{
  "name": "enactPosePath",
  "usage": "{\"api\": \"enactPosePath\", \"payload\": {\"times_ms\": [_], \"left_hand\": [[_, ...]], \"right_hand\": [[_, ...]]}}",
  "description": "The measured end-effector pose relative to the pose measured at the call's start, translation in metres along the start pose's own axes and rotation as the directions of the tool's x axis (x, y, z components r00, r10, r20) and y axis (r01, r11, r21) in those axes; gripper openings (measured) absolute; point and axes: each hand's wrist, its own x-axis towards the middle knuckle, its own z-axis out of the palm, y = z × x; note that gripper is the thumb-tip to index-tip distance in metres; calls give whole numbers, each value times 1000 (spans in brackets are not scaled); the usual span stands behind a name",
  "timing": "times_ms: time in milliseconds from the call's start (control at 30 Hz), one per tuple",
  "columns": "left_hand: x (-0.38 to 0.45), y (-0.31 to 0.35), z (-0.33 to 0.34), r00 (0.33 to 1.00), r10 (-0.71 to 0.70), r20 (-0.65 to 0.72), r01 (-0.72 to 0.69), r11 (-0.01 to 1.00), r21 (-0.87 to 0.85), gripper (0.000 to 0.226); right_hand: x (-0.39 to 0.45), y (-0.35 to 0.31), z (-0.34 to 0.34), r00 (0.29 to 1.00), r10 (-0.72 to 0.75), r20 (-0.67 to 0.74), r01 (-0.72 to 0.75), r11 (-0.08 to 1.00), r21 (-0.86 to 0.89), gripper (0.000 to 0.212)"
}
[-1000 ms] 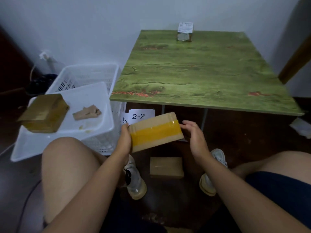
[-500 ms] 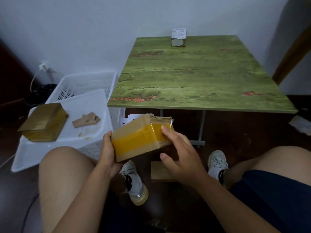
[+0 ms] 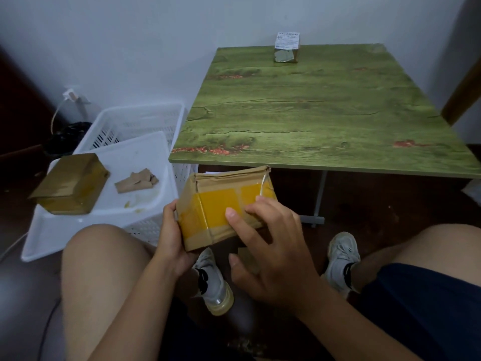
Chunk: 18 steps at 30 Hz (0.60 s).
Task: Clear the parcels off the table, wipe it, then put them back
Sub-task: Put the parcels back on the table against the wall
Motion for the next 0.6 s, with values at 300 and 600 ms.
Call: {"api": "enactPosePath", "payload": {"times_ms": [300, 600], "left_hand": [[-31, 14, 10, 940, 335, -68, -322, 934, 152, 60], [-59, 31, 42, 590, 760, 273, -783, 458, 420, 42]], "right_hand": [[8, 16, -5, 928, 373, 3, -364, 902, 232, 60], [25, 39, -7, 375, 853, 363, -565, -100, 819, 57]]}}
